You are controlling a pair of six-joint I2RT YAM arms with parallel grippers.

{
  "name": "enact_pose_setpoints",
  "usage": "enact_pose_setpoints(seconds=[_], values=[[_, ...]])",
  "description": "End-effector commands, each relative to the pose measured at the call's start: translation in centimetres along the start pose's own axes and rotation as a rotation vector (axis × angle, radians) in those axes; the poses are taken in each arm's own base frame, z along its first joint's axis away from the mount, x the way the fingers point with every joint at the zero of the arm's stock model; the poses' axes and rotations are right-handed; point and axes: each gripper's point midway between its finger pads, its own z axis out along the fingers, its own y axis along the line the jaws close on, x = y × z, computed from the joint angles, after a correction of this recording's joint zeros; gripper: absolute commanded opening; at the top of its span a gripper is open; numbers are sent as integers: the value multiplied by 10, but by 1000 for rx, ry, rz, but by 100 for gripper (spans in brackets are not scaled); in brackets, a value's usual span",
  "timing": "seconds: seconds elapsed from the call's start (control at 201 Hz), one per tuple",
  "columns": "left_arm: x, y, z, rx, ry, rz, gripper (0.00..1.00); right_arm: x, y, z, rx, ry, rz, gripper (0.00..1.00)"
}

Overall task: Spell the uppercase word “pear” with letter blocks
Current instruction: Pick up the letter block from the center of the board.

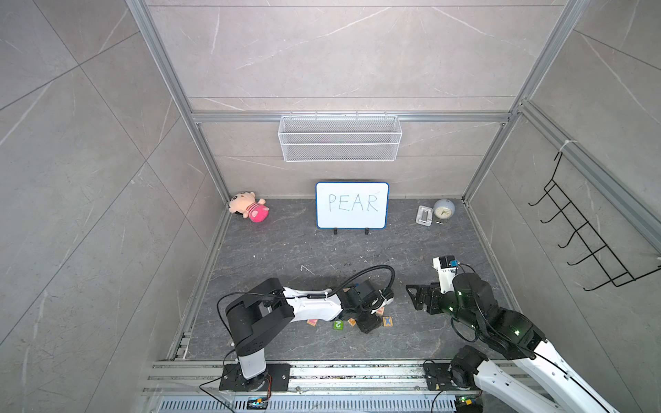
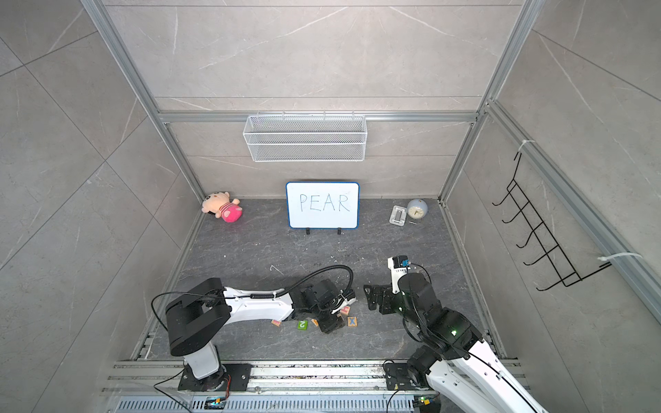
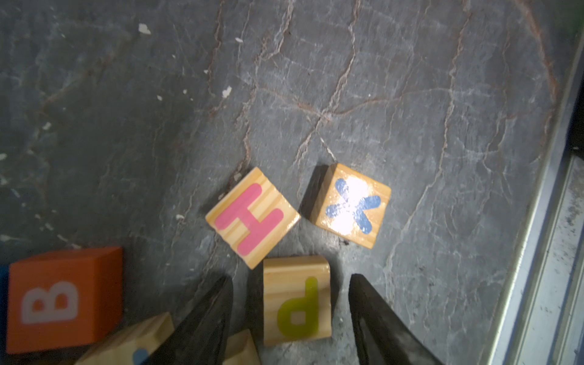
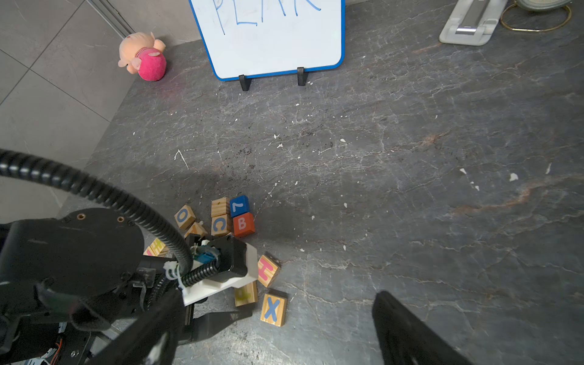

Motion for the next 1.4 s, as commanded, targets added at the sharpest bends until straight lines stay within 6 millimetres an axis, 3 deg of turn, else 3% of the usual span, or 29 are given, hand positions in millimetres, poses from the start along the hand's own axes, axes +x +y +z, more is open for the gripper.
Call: enact_pose_setpoints(seconds=[0.0, 0.473, 0.936, 1.021, 1.205, 1.294, 1.399], values=[[15, -1, -8, -10, 56, 20, 62, -15, 8, -7, -26, -49, -25, 96], [6, 0, 12, -17, 46, 46, 57, -15, 3, -13, -17, -76, -28, 97], [16, -4, 9, -24, 64, 57, 39, -15, 0, -14, -3, -91, -40, 97], [10, -4, 1, -32, 52, 65, 32, -15, -2, -16, -8, -109, -26, 97], [-14, -8, -31, -38, -2, 98, 28, -22, 4, -31, -63, -173, -31, 97], [-25, -9, -56, -44, -18, 131, 27, -22, 30, -36, -198, -161, -98, 97], [-34, -4, -90, -27, -23, 166, 27, -9, 78, -37, -453, -54, -201, 96]])
